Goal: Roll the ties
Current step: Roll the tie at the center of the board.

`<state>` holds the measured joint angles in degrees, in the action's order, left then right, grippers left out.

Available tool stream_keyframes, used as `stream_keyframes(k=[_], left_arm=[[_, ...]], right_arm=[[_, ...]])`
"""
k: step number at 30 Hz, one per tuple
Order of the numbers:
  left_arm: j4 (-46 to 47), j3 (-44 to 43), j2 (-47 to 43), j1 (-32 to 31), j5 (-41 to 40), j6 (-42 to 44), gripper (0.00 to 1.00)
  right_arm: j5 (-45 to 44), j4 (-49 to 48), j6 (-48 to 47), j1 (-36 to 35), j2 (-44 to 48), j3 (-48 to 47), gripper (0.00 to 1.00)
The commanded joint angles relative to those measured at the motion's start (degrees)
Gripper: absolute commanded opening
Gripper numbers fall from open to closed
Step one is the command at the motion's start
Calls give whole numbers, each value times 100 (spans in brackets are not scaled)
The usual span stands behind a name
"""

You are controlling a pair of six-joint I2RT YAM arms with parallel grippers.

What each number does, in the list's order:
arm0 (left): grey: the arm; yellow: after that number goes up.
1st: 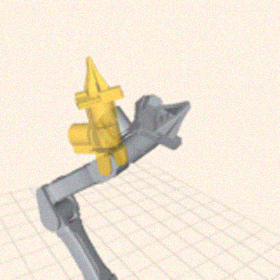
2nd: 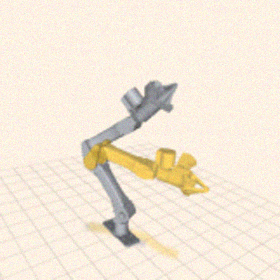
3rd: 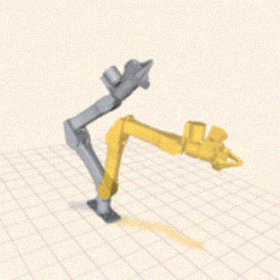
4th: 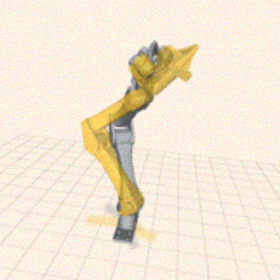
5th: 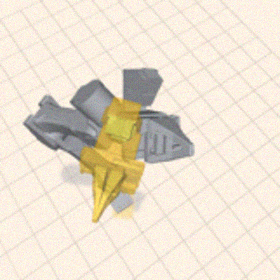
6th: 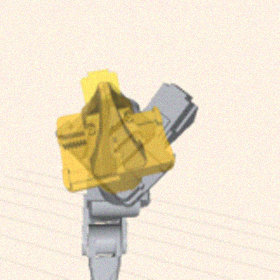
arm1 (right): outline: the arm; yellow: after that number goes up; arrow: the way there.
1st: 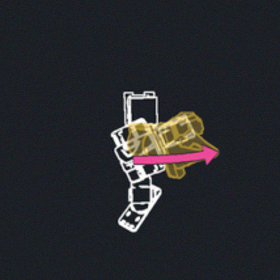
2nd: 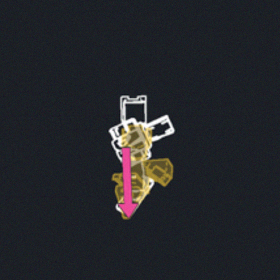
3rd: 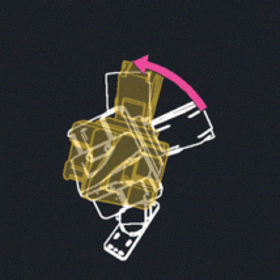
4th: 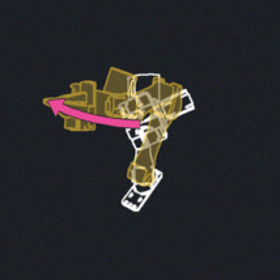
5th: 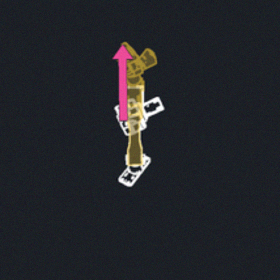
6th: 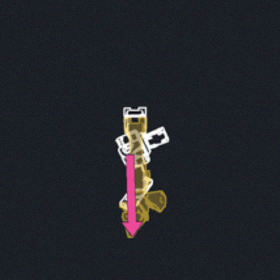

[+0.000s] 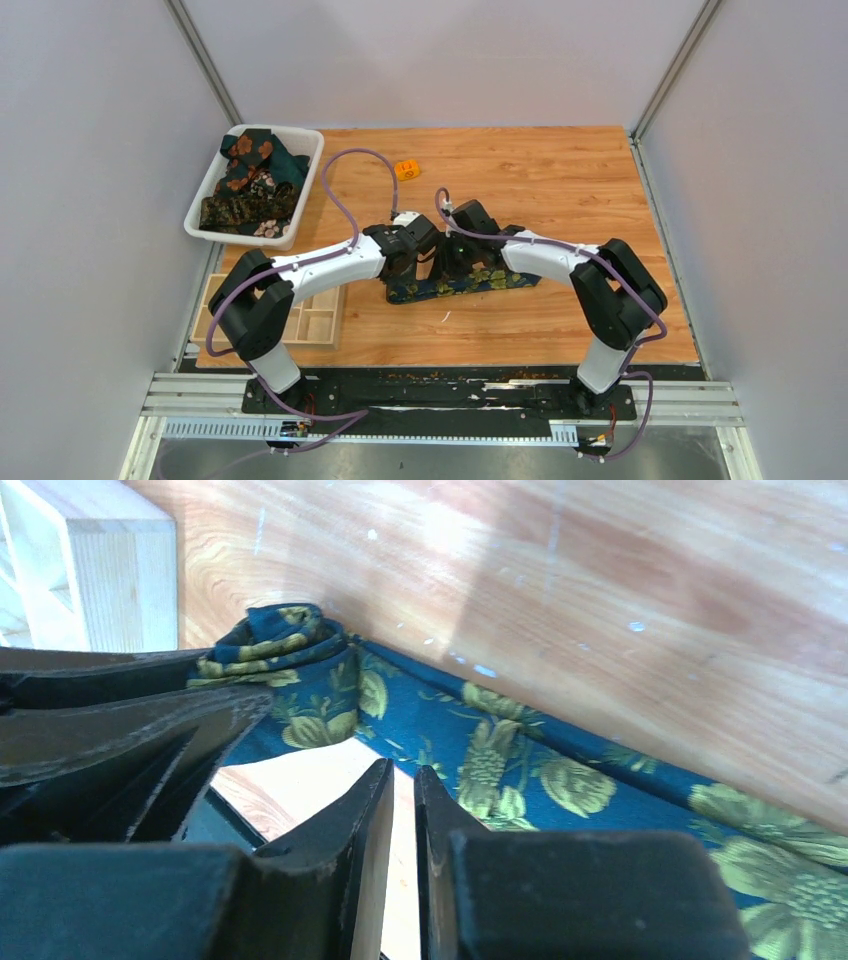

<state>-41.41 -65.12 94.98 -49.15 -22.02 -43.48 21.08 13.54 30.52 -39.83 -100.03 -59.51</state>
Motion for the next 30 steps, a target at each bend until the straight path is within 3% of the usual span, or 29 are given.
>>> stream_keyframes(k=[1, 17, 30], left_arm=[[-60, -147, 75, -47, -251, -154, 6], [-645, -398, 128, -64, -754, 38, 5], [-1212, -1229, 1105, -376, -1073, 38, 6]], right_arm=[[-78, -73, -232, 162, 95, 96, 15], [285, -605, 15, -1, -807, -90, 14], [212, -335, -144, 411, 86, 295, 14]])
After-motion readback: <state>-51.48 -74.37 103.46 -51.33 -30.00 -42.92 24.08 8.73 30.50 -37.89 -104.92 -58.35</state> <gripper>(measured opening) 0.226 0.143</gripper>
